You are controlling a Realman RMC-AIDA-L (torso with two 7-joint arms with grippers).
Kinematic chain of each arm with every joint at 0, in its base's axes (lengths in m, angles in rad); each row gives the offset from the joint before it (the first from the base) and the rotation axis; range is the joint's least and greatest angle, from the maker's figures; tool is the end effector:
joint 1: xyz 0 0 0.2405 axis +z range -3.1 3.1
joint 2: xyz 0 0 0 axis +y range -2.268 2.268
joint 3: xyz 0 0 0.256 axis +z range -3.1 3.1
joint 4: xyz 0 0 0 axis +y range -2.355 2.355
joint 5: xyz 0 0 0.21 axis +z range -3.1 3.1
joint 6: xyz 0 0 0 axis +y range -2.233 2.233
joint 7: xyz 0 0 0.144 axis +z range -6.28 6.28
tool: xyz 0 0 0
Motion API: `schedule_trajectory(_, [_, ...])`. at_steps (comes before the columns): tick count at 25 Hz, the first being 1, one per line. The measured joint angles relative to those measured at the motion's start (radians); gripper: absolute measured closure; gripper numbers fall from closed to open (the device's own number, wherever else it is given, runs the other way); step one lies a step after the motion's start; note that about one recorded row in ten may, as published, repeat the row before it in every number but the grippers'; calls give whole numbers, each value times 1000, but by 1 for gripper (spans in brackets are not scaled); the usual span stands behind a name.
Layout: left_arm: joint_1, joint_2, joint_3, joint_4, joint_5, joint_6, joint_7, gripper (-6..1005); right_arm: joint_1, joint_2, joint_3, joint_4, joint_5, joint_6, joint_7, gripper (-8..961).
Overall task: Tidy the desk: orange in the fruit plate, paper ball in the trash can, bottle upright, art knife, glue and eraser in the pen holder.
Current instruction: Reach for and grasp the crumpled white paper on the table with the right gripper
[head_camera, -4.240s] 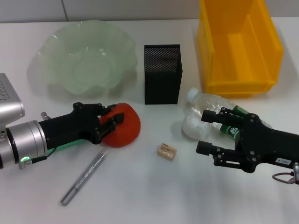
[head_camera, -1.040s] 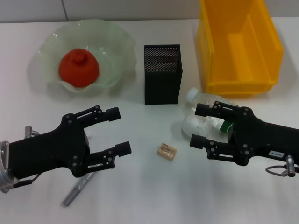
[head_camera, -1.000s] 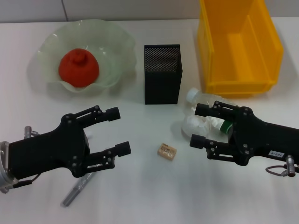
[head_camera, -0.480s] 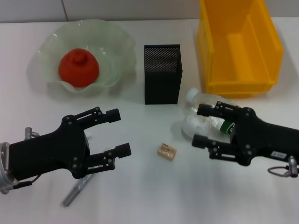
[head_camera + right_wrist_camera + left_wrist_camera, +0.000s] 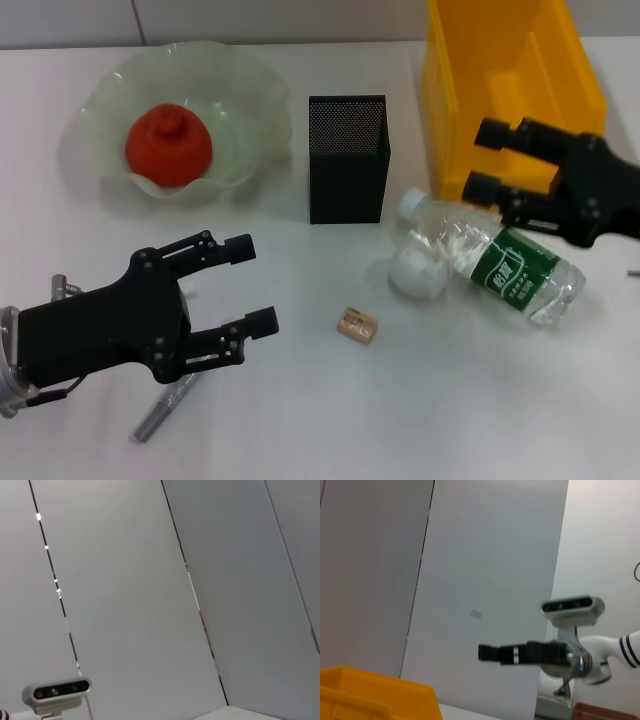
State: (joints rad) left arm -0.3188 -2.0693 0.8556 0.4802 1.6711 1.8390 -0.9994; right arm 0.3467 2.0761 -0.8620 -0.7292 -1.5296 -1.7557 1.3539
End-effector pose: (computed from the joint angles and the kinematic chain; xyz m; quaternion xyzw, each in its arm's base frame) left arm -0.2743 0.2393 -0.0108 -0.9037 -0.1258 -0.3988 0.0922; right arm 0.2448 0.2885 0.0304 -0.8853 0.1704 0.4157 0.1199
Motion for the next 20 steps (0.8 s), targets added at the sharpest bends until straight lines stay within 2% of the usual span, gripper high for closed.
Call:
schedule_trajectory(2, [0,0,2,0,0,-2,0,217,-3,0,1,-114,-8,-8,96,184])
schedule_trajectory(3, [0,0,2,0,0,-2,0,217,-3,0,1,-114,-8,-8,96,185])
schedule_trajectory(7, [0,0,-3,0,1,-6,-1,218,-4,1,2,-286,-35,-13,240,185])
schedule_trajectory(12, [0,0,-3,0,1,-8,-1,217,8,4,-3,-400,-105,-6,343,186])
schedule_trajectory(15, [0,1,-3,0,1,-11,-1,217,49,2,-2,-491,-203,0,476,186])
schedule_trajectory(17, [-1,2,-3,0,1,-15,-1,217,109,1,-4,-585,-341,1,622,187])
schedule_trajectory(20, [-4,2,1,0,1,-21,-1,218,160,1,-9,-650,-440,-3,718,187])
